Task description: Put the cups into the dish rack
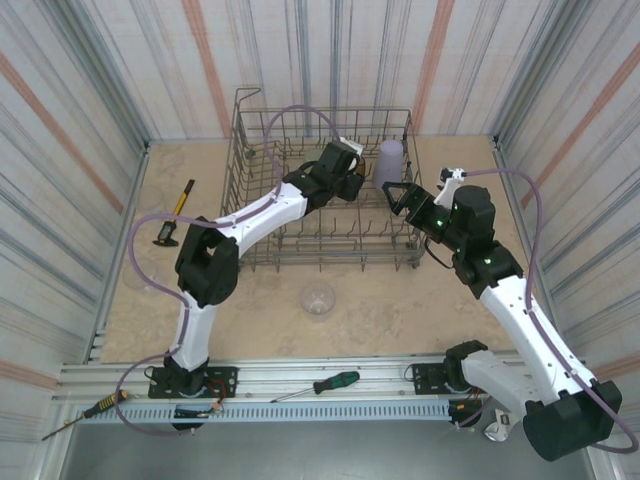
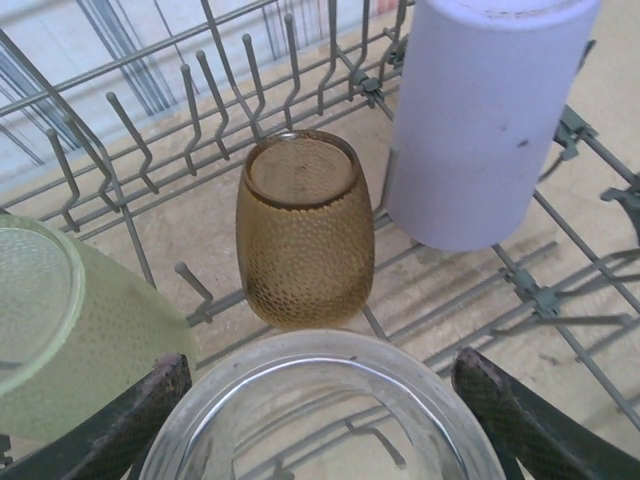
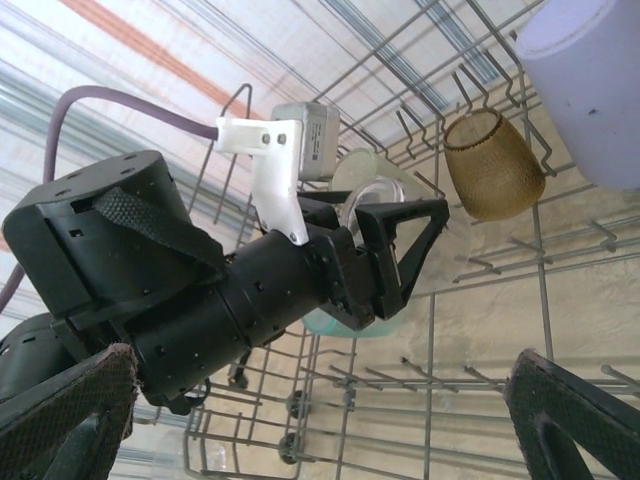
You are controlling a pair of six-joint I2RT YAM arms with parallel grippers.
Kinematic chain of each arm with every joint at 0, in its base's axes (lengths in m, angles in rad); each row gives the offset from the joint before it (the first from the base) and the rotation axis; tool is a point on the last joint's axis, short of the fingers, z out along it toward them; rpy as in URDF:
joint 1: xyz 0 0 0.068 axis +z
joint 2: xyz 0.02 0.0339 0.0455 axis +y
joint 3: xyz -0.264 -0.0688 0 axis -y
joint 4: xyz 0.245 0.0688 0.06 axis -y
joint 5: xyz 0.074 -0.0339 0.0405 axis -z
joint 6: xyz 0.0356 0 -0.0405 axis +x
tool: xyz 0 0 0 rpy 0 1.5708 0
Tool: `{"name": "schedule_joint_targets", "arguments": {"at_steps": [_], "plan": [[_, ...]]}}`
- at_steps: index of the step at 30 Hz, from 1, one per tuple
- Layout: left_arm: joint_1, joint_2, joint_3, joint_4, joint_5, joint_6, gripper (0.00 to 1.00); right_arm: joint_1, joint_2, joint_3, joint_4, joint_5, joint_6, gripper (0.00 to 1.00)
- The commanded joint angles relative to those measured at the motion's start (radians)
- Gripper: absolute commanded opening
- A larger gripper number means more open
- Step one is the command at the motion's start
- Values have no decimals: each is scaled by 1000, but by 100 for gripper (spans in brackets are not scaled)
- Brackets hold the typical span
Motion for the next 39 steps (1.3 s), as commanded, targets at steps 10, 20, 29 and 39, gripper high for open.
{"name": "schedule_joint_targets", "arguments": {"at_steps": [10, 20, 29, 39], "plan": [[-2, 98, -7, 67, -74, 21, 0, -7, 34, 29, 27, 13, -6, 99], [-2, 125, 10, 66, -102, 1, 40, -5, 25, 35, -18, 22, -9, 99], [-2, 117, 52, 22, -60, -54, 87, -6, -39, 16, -61, 20, -37, 99], [-2, 52, 65, -16, -34, -55, 99, -8, -48, 14, -87, 12, -50, 99]]}}
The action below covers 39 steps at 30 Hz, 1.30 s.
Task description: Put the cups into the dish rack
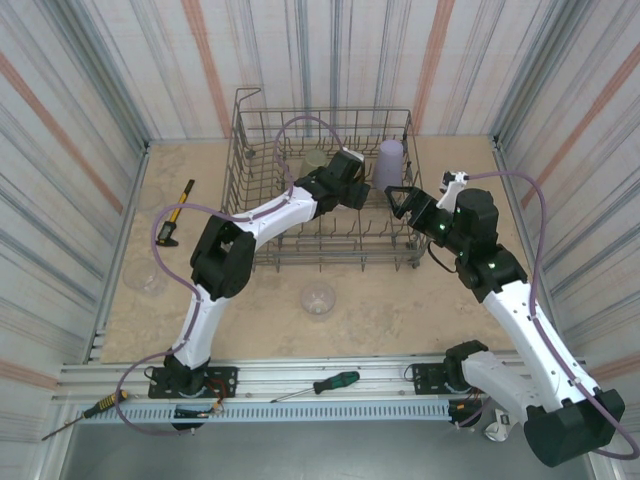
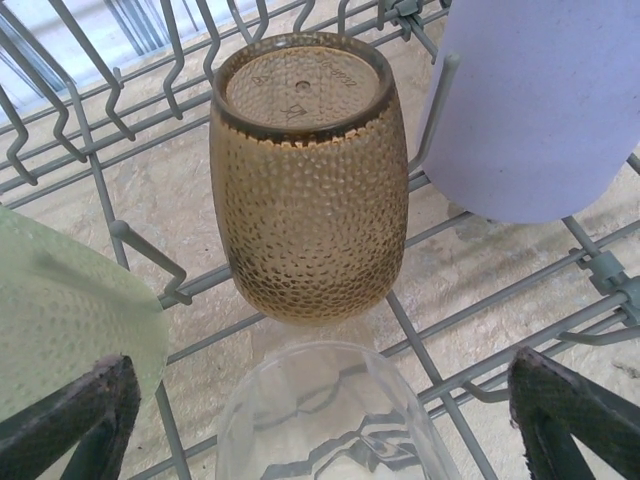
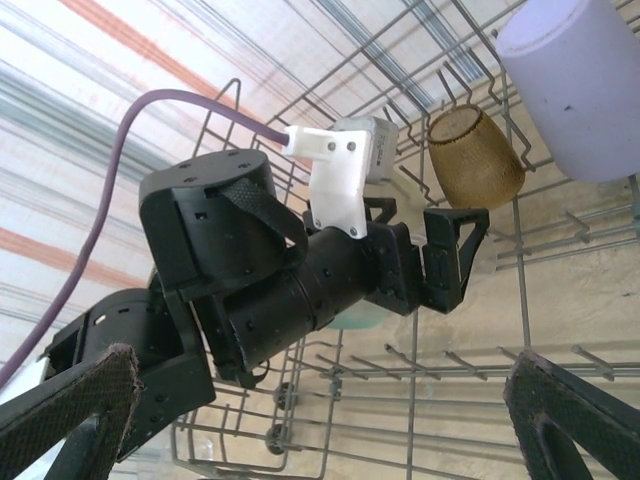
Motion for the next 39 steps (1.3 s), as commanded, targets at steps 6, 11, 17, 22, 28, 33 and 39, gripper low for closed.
{"name": "schedule_joint_targets", "arguments": {"at_steps": [6, 11, 17, 22, 28, 33, 39], "plan": [[-10, -158, 16, -23, 17, -29, 99, -9, -2, 15, -68, 1, -53, 99], [-14, -217, 11, -24, 4, -31, 99, -14, 1, 16, -82, -10, -73, 99], [-18, -303, -3, -58, -4, -30, 99, -22, 0, 13, -98, -6, -98, 99], [-52, -438, -147, -24, -17, -20, 98, -40, -4, -17, -108, -4, -95, 99], [-64, -587, -236, -91, -50, -45, 99, -42, -11, -29, -115, 1, -88, 99], [-66, -733, -362, -95, -11, -44, 99, -45, -24, -29, -130, 30, -85, 99], [-66, -864, -452, -175, -13, -65, 99, -45, -28, -35, -143, 55, -67, 99]]}}
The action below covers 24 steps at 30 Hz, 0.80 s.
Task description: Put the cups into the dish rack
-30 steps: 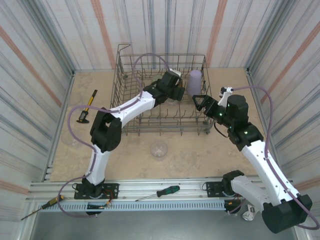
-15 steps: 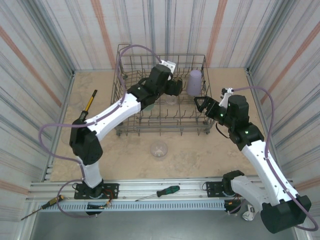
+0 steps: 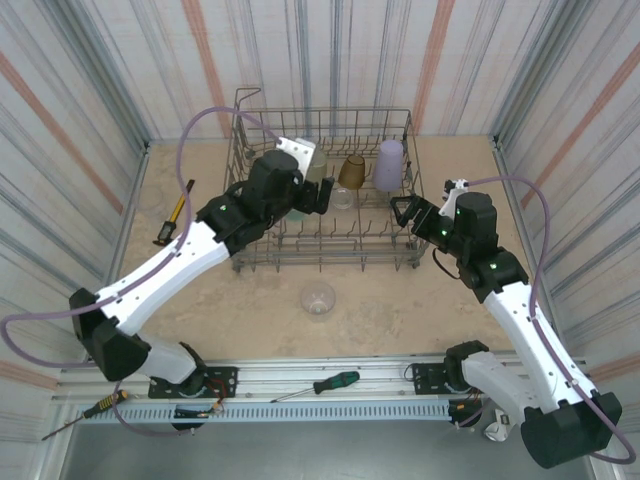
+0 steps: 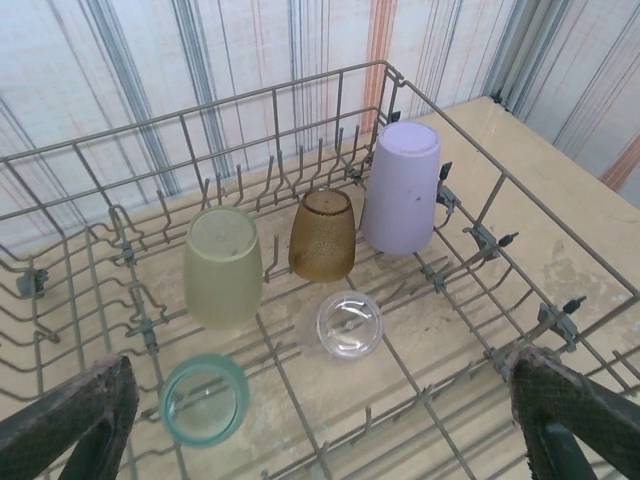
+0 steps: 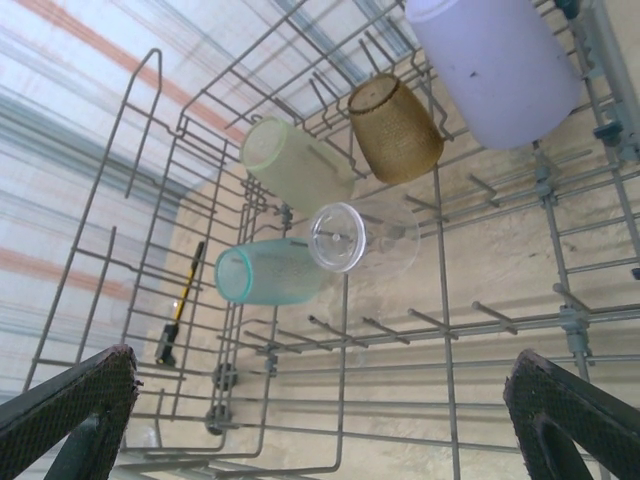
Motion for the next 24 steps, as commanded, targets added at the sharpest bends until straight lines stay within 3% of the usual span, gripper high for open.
{"name": "schedule_joint_targets", "arguments": {"at_steps": [1, 10, 15, 24], "plan": [[-1, -70, -34, -92, -19, -54, 99, -5, -17, -18, -35, 33, 1, 99], [-1, -207, -145, -213, 8, -216, 99, -6, 25, -4, -47, 43, 21, 99], [13, -234, -146, -324, 50, -298, 99, -11, 52, 118, -201, 84, -48, 99], [12, -269, -250, -353, 152, -419, 99, -16, 61, 153, -213, 71, -47, 99]]}}
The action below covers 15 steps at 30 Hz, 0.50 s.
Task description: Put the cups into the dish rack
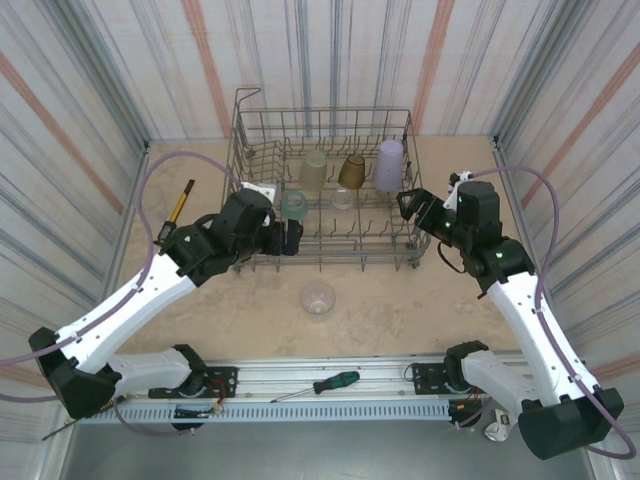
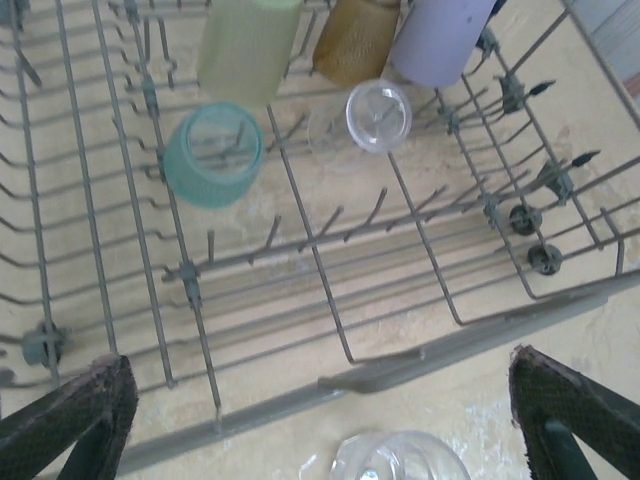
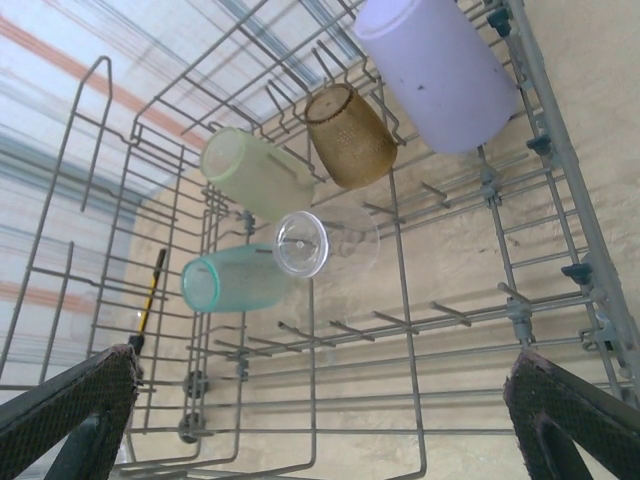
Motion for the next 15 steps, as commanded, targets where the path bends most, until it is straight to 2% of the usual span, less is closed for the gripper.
{"name": "schedule_joint_targets", "arguments": {"at_steps": [1, 7, 10, 15], "plan": [[3, -38, -35, -44, 55, -93, 99, -4, 4, 19, -46, 18, -27, 99], [-19, -68, -118, -17, 76, -134, 99, -4, 23, 22, -37, 8, -18, 99], [-28, -53, -107, -56, 83, -137, 99, -4, 38, 38, -44, -1, -13, 99], [-89, -30, -92, -116, 10, -147, 99, -5, 43, 71, -62, 6, -19, 99]]}}
